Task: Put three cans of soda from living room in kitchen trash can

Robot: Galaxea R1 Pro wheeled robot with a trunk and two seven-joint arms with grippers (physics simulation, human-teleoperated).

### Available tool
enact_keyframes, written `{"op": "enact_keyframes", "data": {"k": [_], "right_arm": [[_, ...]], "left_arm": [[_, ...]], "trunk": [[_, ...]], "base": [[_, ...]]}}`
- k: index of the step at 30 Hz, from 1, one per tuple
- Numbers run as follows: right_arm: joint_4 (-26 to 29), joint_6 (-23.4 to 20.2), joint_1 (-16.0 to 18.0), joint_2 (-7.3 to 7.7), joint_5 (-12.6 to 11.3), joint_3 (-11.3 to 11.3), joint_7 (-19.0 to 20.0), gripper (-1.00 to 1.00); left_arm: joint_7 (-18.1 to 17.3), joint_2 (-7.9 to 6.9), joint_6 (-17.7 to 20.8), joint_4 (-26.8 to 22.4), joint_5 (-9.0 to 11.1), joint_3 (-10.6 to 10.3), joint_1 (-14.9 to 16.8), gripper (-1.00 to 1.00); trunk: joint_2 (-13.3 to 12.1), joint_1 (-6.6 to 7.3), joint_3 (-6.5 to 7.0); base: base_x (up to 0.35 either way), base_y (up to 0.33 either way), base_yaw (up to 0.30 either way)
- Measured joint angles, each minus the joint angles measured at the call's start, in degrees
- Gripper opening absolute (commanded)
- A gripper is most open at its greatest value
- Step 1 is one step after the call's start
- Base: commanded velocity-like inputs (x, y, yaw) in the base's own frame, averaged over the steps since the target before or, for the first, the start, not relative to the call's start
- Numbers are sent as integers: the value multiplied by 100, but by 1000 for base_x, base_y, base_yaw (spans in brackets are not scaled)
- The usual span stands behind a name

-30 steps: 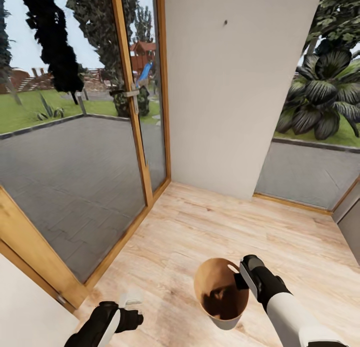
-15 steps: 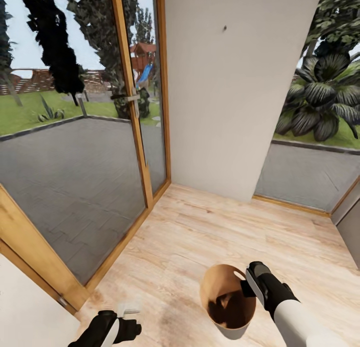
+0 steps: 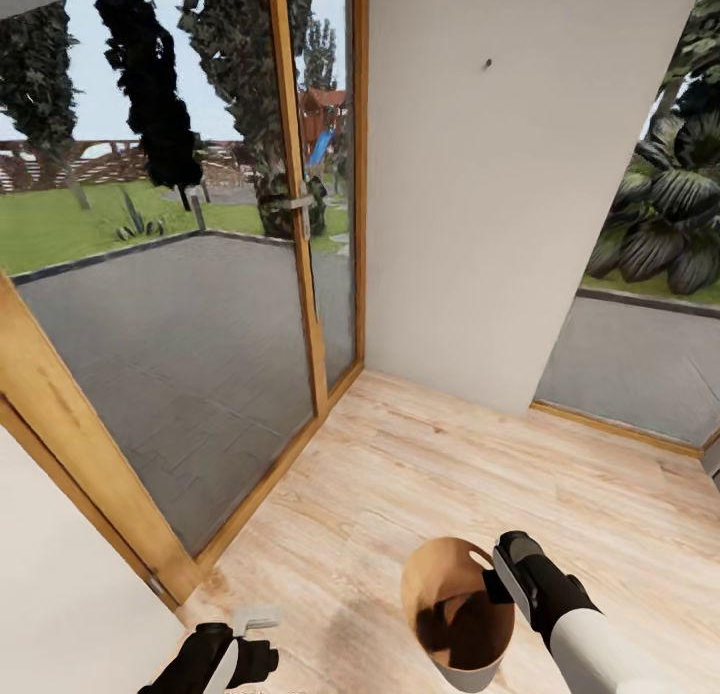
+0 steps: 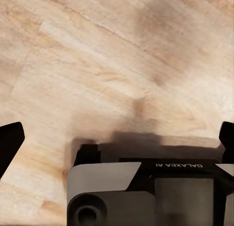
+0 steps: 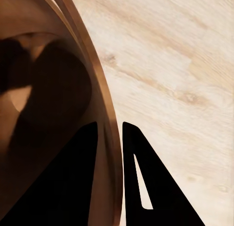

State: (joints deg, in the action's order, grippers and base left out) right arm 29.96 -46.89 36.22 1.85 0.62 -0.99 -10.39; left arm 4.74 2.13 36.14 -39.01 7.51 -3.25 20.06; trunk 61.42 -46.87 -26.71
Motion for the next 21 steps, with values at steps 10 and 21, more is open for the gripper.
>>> {"op": "enact_keyframes", "data": {"k": [10, 21], "right_arm": [[-2, -1, -10, 0, 12, -3, -1, -100], [-32, 0, -135, -2, 20, -7, -1, -100]], "left_arm": [[-8, -2, -1, -23, 5, -4, -2, 100], [-8, -2, -1, -26, -3, -15, -2, 100]], "trunk": [[0, 0, 1], [0, 0, 1]], "base": [[0, 0, 282], [0, 0, 284]]}}
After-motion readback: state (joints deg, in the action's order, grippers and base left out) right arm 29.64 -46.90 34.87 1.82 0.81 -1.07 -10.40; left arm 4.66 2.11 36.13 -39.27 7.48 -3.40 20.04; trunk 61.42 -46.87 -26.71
